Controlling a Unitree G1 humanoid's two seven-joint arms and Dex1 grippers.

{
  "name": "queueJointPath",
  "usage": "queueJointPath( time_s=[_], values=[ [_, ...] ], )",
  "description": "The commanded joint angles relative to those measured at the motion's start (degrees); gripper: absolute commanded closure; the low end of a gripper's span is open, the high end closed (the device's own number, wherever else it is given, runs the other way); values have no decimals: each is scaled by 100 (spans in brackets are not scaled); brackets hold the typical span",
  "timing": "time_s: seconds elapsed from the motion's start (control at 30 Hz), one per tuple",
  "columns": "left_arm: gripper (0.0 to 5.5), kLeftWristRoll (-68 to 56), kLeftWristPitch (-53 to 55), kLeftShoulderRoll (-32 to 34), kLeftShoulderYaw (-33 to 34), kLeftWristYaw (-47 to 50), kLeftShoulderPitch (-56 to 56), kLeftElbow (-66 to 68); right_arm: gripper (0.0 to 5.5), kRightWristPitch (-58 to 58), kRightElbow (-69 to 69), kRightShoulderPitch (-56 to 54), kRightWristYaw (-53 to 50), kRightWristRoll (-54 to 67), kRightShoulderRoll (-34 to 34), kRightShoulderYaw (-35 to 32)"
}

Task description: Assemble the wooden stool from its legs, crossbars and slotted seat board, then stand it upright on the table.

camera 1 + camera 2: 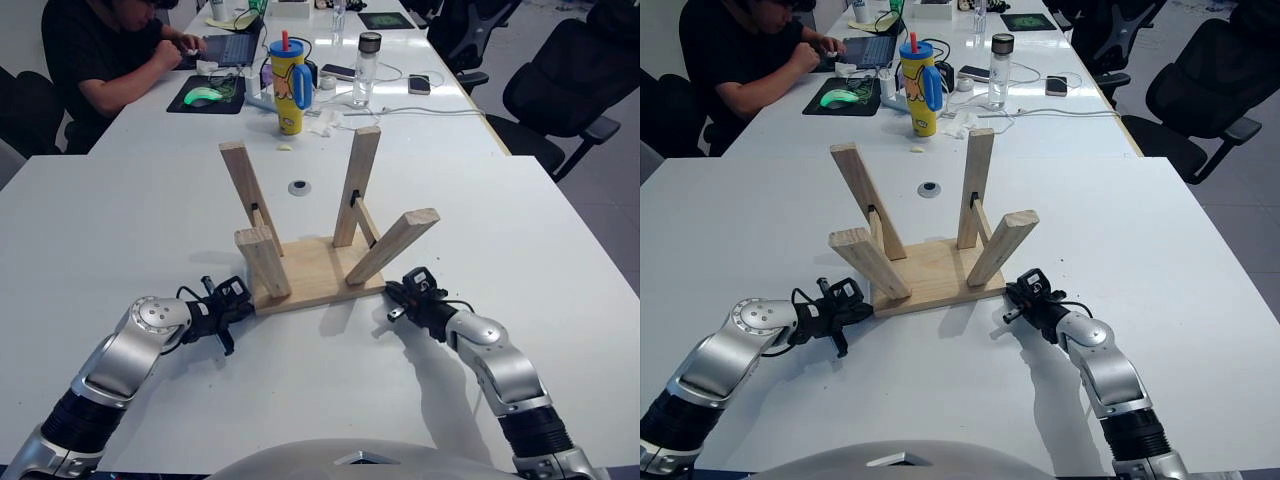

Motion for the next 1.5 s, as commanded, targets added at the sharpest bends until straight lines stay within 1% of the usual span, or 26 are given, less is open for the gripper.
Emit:
queueJointPath(
  time_s=[0.03,0.1,0.17,0.2,0.3,0.43,0.5,0.57,0.67,0.8,0.9,0.93,1.0,1.13,1.2,1.3,1.37,1.47,1.5],
  values=[
    [549,-210,155,-483,-498,-69,130,321,550,21,-208,-11,374,193,259,343],
    [549,-569,151,-795,-205,-65,-32,142,550,27,-449,-31,557,410,296,362],
    [549,-1016,22,-1004,49,-259,-224,-245,550,22,-730,-105,717,681,342,295],
    [549,-1364,224,-1210,314,-272,-344,-417,550,31,-846,-178,759,828,387,210],
    [549,-2229,828,-1519,962,-382,-822,-797,550,81,-1131,-547,784,1353,559,-185],
    [549,-2812,1307,-1495,1440,-521,-1322,-979,550,401,-1296,-980,811,1870,594,-520],
    [549,-3051,1511,-1490,1667,-500,-1542,-1006,550,445,-1252,-1101,854,1914,549,-587],
    [549,-3119,1615,-1393,1758,-514,-1676,-1029,550,454,-1118,-1251,854,1895,513,-671],
    [549,-3128,1689,-1287,1762,-544,-1736,-1037,550,362,-696,-1493,805,1662,484,-713],
    [549,-2798,1512,-1153,1400,-546,-1578,-992,550,131,340,-1851,434,1154,613,-781],
    [549,-2039,927,-780,722,-513,-1310,-877,550,-141,1154,-1936,-92,916,779,-1130],
    [549,-1774,618,-691,598,-449,-1215,-779,550,-230,1272,-1891,-223,870,787,-1236],
    [549,-1415,117,-595,576,-249,-1049,-564,550,-366,1388,-1791,-330,835,794,-1375],
    [490,-1328,-260,-540,946,26,-727,-457,550,-519,1479,-1647,-453,750,811,-1540],
    [461,-1466,-280,-594,1154,132,-593,-632,550,-545,1405,-1513,-557,743,828,-1651],
    [418,-1637,-316,-692,1266,218,-390,-894,550,-516,1326,-1224,-617,727,816,-1714],
    [389,-1691,-397,-784,1171,277,-202,-1086,550,-504,1280,-1073,-611,715,832,-1699],
    [349,-1473,-614,-843,741,368,-52,-1207,550,-545,1265,-976,-605,708,867,-1688],
    [341,-1436,-655,-882,690,410,-53,-1187,550,-558,1300,-990,-615,695,870,-1686]
  ],
)
